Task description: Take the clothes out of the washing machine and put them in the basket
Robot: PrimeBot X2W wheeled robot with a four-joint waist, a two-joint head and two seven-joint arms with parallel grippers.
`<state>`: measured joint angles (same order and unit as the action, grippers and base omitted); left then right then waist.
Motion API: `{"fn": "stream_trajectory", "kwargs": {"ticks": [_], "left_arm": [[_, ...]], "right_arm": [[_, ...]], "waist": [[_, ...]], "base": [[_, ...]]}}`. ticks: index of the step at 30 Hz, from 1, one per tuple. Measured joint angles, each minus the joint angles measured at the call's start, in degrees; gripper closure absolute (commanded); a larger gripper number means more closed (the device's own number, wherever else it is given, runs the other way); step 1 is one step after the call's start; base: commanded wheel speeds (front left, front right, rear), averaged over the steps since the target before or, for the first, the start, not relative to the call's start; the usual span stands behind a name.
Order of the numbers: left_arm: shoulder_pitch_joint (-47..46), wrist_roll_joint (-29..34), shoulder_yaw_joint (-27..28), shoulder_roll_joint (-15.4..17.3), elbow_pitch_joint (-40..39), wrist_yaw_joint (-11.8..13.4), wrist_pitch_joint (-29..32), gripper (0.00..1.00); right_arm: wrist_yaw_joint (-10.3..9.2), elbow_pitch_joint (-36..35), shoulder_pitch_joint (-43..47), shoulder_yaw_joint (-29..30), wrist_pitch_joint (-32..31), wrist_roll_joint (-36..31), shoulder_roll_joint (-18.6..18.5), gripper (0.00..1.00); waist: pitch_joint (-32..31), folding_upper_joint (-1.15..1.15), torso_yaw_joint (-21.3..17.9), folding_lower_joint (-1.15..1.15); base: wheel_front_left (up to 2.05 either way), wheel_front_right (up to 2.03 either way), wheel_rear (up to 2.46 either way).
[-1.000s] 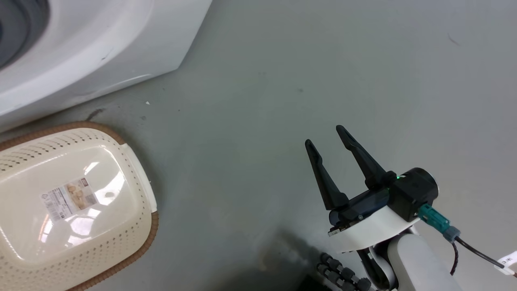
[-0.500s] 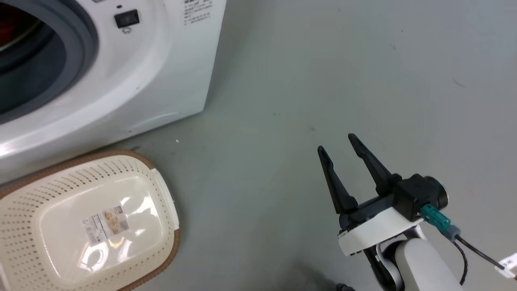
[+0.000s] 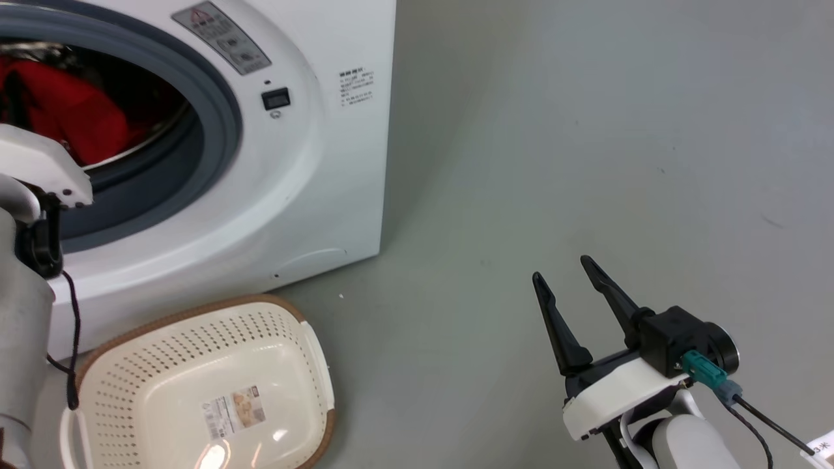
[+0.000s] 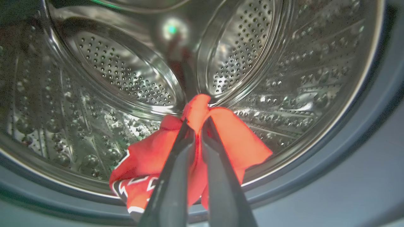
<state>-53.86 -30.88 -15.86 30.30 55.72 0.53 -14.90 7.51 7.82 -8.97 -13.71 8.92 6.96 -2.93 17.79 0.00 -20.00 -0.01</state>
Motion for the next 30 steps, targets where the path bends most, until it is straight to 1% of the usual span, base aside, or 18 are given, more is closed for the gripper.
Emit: {"fn": "stream_trajectory", "kwargs": {"ticks": [6,13,19,23,28,30], "left_arm": [[7.0,1.4,4.7,-2.4,-7.0,0.2,0.0,1.00],[13.5,4.3,8.7,-5.7,-14.6,-0.3,0.0,1.00],[18.5,7.3,10.3,-9.0,-22.2,-0.6,0.0,1.00],[21.9,8.5,10.3,-10.6,-26.3,-0.8,-0.1,1.00],[26.4,9.0,9.0,-11.8,-32.5,-0.1,0.0,1.00],[28.7,9.1,8.7,-12.1,-35.8,0.6,0.1,1.00]], "right_arm": [[0.00,-0.9,2.1,1.1,-1.5,-0.6,0.0,0.00],[0.00,-2.2,3.6,1.5,-3.4,-1.9,0.0,0.00],[0.00,-3.5,5.0,2.6,-4.5,-2.5,0.0,0.00],[0.00,-4.0,5.9,3.8,-5.2,-2.8,0.0,0.00],[0.00,-4.6,6.7,5.3,-5.8,-3.2,0.0,0.00],[0.00,-5.0,6.7,5.8,-5.8,-3.4,0.0,0.00]], "waist": [[-4.3,0.00,2.1,0.00],[-7.8,0.00,5.4,0.00],[-10.0,0.00,8.6,0.00],[-11.1,0.00,11.1,0.00],[-12.1,0.00,14.2,0.00],[-12.2,0.00,15.3,0.00]], "base": [[0.00,0.00,0.00],[0.00,0.00,0.00],[0.00,0.00,0.00],[0.00,0.00,0.00],[0.00,0.00,0.00],[0.00,0.00,0.00]]}}
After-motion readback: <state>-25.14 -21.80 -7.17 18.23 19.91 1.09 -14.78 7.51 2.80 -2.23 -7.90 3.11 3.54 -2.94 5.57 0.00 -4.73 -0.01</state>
